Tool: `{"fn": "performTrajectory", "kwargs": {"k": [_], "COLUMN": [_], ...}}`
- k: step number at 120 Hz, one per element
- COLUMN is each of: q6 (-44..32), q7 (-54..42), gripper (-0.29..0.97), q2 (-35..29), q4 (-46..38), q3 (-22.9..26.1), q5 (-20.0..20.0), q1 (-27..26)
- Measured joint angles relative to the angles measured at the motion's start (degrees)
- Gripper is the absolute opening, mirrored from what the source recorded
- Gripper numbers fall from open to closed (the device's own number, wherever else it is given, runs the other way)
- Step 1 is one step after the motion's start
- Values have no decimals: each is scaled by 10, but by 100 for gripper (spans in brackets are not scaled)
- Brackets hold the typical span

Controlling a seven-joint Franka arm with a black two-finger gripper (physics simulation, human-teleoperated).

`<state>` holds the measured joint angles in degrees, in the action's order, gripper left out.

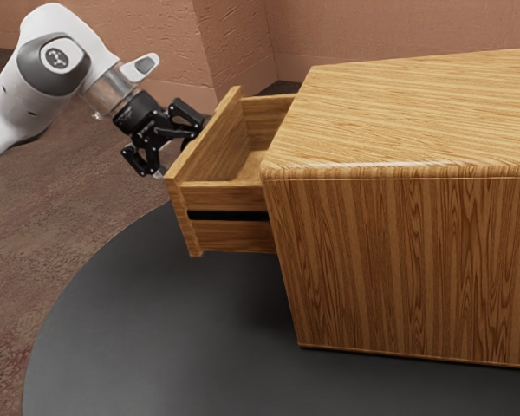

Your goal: Pull the drawer handle with one arm to open the drawer

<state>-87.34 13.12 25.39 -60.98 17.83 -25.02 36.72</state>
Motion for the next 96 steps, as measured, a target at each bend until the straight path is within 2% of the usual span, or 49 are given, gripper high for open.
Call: {"fn": "performTrajectory", "kwargs": {"k": [41, 56, 65, 76, 87, 96], "q6": [18, 34, 49, 80, 131, 164], "q7": [7, 8, 9, 0, -14, -24], "gripper": [68, 68, 68, 68, 68, 68], "q2": [-21, -67, -120, -210, -251, -261], "q4": [-1, 5, 13, 38, 49, 50], "q3": [0, -2, -17, -40, -45, -98], "q5": [0, -3, -1, 50, 92, 152], "q1": [31, 33, 33, 37, 33, -36]}}
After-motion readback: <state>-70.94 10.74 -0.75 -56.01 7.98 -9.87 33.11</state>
